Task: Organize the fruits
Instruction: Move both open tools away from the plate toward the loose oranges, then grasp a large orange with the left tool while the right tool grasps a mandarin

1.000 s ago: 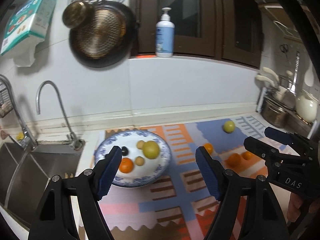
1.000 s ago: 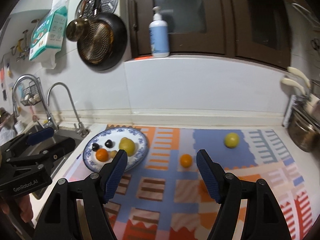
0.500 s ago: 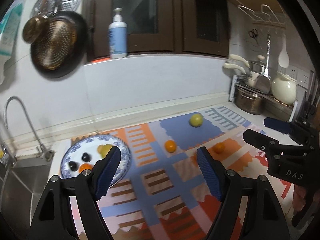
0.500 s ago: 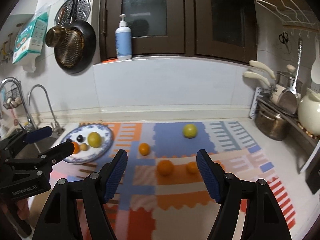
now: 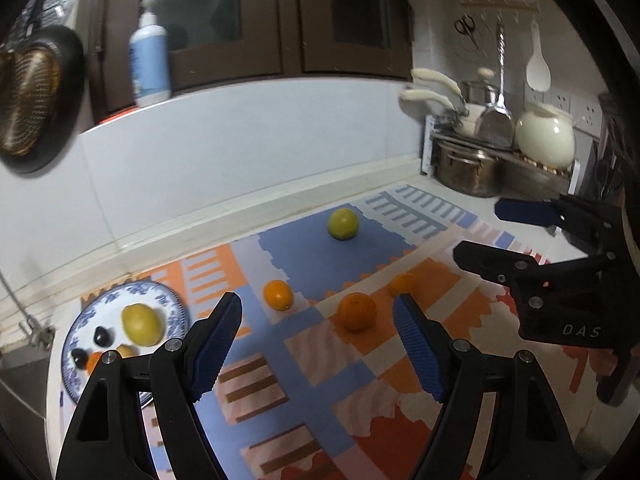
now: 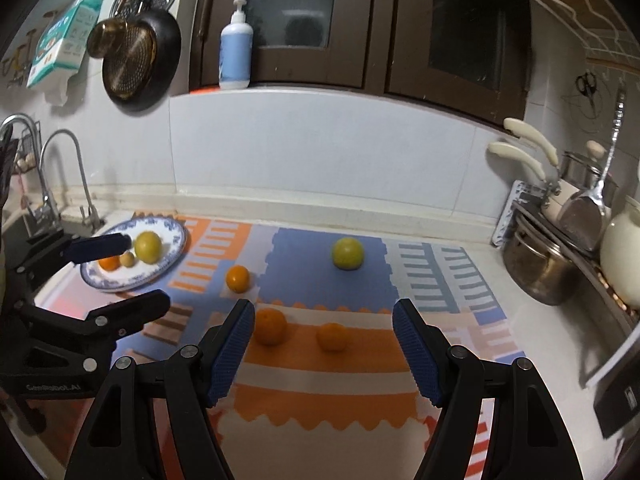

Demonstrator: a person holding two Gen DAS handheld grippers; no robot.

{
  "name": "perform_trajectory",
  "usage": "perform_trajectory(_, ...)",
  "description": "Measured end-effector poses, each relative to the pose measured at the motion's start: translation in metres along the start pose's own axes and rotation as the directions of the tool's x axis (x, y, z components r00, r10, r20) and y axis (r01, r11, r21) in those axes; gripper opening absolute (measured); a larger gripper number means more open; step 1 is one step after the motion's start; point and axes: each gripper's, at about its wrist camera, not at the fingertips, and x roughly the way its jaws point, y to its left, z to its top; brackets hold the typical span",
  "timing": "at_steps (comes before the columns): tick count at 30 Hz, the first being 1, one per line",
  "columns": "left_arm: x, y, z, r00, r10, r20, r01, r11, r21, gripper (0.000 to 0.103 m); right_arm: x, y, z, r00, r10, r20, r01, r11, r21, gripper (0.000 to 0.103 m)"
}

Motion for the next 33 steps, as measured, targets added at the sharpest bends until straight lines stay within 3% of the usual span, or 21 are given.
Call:
perform_trajectory(9,0.049,-0.012,-0.004,0.997,-0.036,-0.074,0.041,0.997,0.061,0.071,0.051,-0.021,-0.014,0.993,0.074,-0.095,-0.075,0.997,-0.004,0.071)
perform_trajectory(16,0.084,-0.019,-0.013,0.986,-0.084,-0.142,0.095,0.993,0.074,0.065,0.089,-0.035,-0.030,0.975,0.124,-0.183,-0.120,0.992,0.030,0.060)
perform_trajectory(33,0.128,-0.015,-0.019,0.950,-0.178,-0.255,0.185,0.983,0.004,0.051,0.137,-0.037,-0.041,0.946,0.204,-0.252,-0.198,0.979,0.050,0.046)
